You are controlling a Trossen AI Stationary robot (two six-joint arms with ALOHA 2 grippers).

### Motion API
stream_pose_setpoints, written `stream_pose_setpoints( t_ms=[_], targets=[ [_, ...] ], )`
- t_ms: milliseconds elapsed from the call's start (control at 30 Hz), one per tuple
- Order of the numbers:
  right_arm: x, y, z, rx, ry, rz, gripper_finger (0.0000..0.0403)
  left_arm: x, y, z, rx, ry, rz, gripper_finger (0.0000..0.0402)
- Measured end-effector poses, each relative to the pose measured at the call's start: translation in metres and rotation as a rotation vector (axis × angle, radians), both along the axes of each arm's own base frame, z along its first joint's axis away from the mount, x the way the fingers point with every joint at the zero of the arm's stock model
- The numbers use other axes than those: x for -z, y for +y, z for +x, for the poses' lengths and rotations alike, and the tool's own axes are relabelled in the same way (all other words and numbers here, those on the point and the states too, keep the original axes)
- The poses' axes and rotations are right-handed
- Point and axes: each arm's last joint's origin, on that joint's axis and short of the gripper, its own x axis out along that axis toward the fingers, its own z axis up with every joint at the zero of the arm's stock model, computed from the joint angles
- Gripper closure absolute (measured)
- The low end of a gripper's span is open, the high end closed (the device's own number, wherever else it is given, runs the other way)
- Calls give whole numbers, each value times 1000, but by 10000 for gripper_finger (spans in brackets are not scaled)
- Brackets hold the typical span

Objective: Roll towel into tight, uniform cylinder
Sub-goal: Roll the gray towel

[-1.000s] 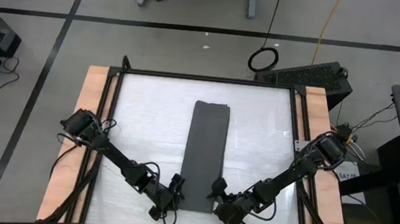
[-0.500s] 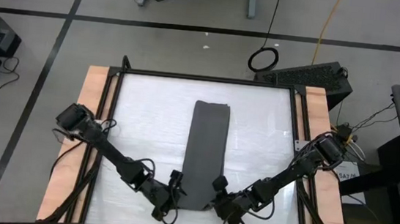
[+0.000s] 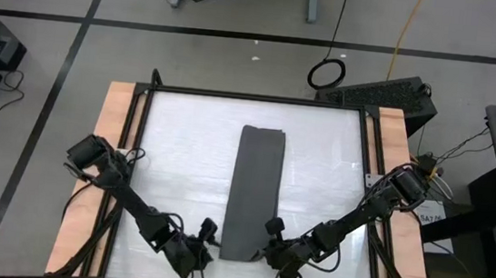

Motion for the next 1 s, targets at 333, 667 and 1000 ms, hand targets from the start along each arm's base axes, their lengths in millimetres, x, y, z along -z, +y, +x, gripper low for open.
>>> stream_pose_setpoints(
  t_ms=[333,667,1000],
  targets=[
    [0,0,0,-1,2,4,397,21,3,11,190,12,157,159],
    [-1,0,0,24,4,31,397,22,10,23,254,-36,186,246],
    [-1,0,0,64,10,71,398,22,17,30,182,-28,84,355]
  ],
)
